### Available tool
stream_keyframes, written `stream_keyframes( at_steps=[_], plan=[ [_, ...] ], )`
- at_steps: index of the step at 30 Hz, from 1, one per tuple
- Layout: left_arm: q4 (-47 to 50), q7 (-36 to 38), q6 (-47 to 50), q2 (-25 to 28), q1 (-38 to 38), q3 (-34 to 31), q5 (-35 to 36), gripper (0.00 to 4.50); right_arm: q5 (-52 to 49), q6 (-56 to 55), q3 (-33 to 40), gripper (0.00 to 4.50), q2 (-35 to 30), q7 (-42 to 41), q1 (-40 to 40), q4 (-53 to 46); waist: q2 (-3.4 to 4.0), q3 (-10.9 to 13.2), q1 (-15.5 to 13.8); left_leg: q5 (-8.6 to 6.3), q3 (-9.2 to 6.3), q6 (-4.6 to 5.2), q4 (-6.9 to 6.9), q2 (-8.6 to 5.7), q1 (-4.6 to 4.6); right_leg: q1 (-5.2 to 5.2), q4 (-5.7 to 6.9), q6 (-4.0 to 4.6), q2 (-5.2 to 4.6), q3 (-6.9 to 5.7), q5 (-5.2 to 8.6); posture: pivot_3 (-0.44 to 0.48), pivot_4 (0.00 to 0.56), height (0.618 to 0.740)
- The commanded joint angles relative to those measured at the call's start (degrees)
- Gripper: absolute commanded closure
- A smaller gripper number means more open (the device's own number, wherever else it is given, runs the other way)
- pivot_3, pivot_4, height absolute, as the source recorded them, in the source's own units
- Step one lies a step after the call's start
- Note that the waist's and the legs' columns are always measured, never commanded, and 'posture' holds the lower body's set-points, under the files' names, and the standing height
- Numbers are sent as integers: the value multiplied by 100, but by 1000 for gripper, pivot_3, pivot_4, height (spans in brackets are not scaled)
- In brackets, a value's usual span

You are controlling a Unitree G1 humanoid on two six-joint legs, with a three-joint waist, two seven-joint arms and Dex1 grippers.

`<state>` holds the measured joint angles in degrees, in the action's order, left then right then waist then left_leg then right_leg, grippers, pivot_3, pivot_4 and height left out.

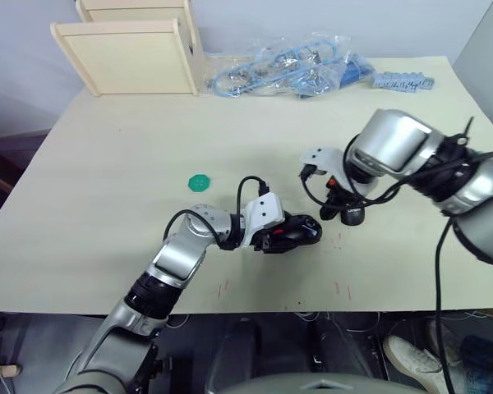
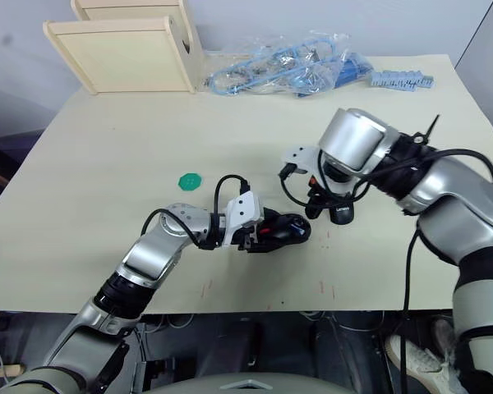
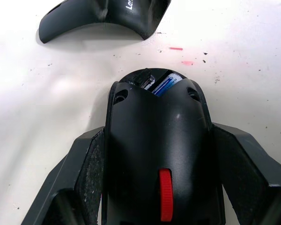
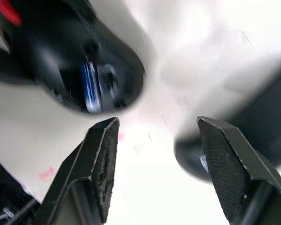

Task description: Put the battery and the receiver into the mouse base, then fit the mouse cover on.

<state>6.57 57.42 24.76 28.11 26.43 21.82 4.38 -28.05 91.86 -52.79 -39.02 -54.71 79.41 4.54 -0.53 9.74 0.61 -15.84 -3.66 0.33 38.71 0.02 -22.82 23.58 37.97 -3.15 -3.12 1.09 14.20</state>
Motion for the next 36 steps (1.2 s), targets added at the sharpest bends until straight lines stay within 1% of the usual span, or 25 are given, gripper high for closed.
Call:
stream_keyframes(
  at_steps=[1,2,3,5,6,8,10,12,13,14,15,16,18,20,22,23,26,29,31,33,36],
  plan=[
    [-62,-73,38,-30,-79,146,-105,1625,-262,64,486,1692,-269,80,-96,-484,0,0,3,0,0,0,0,0,0,0,0,0,0,0,0,0,150,740],
    [-67,-72,34,-27,-78,146,-105,1625,-279,64,569,1692,-329,139,-145,-587,0,0,2,0,1,0,0,0,0,0,0,0,0,1,0,0,150,740],
    [-71,-66,33,-17,-77,138,-99,1625,-452,64,897,1692,-379,245,-261,-616,0,0,3,0,2,0,0,0,0,0,0,0,0,0,0,0,150,740],
    [-77,-57,33,1,-74,123,-91,1625,-666,64,1415,1692,-626,457,-565,-1005,0,0,-25,0,2,0,0,1,-3,-2,-2,0,0,-6,0,0,150,740],
    [-75,-52,34,13,-77,115,-84,1625,-746,64,1951,1692,-699,638,-942,-1416,-1,-1,-34,0,3,0,0,1,-6,-1,-5,0,0,-4,0,0,150,740],
    [-71,-47,33,28,-82,107,-74,1625,-881,64,2584,1692,-741,930,-1409,-1908,-2,-1,-42,0,2,0,0,1,-8,-2,-8,0,-1,-7,0,0,150,740],
    [-63,-43,34,41,-86,103,-66,1625,-798,-78,3116,1692,-620,1160,-1854,-2437,-1,-1,-20,0,6,0,-2,2,-7,-1,-8,0,-1,-1,0,0,150,740],
    [-47,-40,44,50,-95,91,-53,1625,-1043,4,3789,1692,-480,1419,-2385,-2624,0,-1,-1,0,9,1,-3,3,-1,-2,0,0,1,-1,0,0,150,740],
    [-40,-32,46,62,-100,84,-48,1625,-994,-277,4330,1692,-325,1607,-3028,-3084,2,-2,3,0,11,1,-2,4,1,-2,3,0,2,1,0,0,150,740],
    [-37,-24,44,75,-105,76,-44,1625,-952,-494,4703,1692,-208,1756,-3483,-3433,-23,-17,-36,0,11,1,-3,4,1,-2,2,0,3,1,0,0,150,740],
    [-34,-19,45,86,-106,72,-41,1625,-752,-978,4909,1692,-175,1943,-3948,-3835,-24,-17,-37,0,-1,1,-7,6,0,-11,-7,1,5,-14,1,0,150,740],
    [-35,-13,44,95,-103,68,-37,1625,-688,-1208,5160,1692,-58,2088,-4319,-4115,-21,-15,-41,0,-1,1,-7,8,-1,-12,-9,1,6,-14,2,0,150,740],
    [-36,-6,42,107,-96,63,-29,1625,-649,-1604,5466,1692,133,2251,-4828,-4354,-15,-12,-16,0,11,1,-12,6,-4,-3,-11,-1,3,2,2,0,150,740],
    [-44,4,35,118,-92,53,-28,1625,-678,-2074,5631,1692,220,2188,-5304,-4494,-13,-12,5,0,13,1,-13,5,3,-1,-7,-3,2,15,1,0,150,740],
    [-45,11,34,121,-89,47,-28,1625,-545,-2537,5623,1692,217,2188,-5712,-4566,-13,-12,20,0,20,1,-10,6,12,-6,-1,-4,7,14,0,0,150,740],
    [-41,13,33,122,-92,46,-29,1625,-644,-2735,5729,1692,363,2133,-5928,-4553,-13,-13,22,0,23,1,-10,7,15,-7,-1,-4,10,15,0,0,150,740],
    [-51,22,35,127,-76,31,-23,1625,-554,-3550,5695,1692,520,1968,-6401,-4523,-13,-13,19,0,21,1,-10,10,17,-11,-1,-2,15,11,1,0,150,740],
    [-68,33,37,128,-54,20,-20,1625,-301,-4273,5460,1692,560,1836,-6674,-4413,-13,-13,20,0,24,1,-11,10,17,-11,-2,-3,14,15,1,0,150,740],
    [-65,30,36,134,-54,19,-27,1625,-155,-4690,5317,1692,734,1860,-6788,-4238,-14,-14,22,0,24,1,-10,10,18,-12,-3,-3,14,15,1,0,150,740],
    [-66,24,41,133,-57,15,-27,1625,191,-5294,5014,1692,887,1849,-6919,-3923,-14,-14,22,0,24,1,-11,10,20,-12,-2,-2,15,14,1,0,150,740],
    [-77,18,32,125,-51,23,-35,1625,483,-5908,4831,1692,1105,1869,-7071,-3451,-14,-14,22,0,25,1,-11,10,20,-12,-2,-2,15,15,1,0,150,740]
  ],
)
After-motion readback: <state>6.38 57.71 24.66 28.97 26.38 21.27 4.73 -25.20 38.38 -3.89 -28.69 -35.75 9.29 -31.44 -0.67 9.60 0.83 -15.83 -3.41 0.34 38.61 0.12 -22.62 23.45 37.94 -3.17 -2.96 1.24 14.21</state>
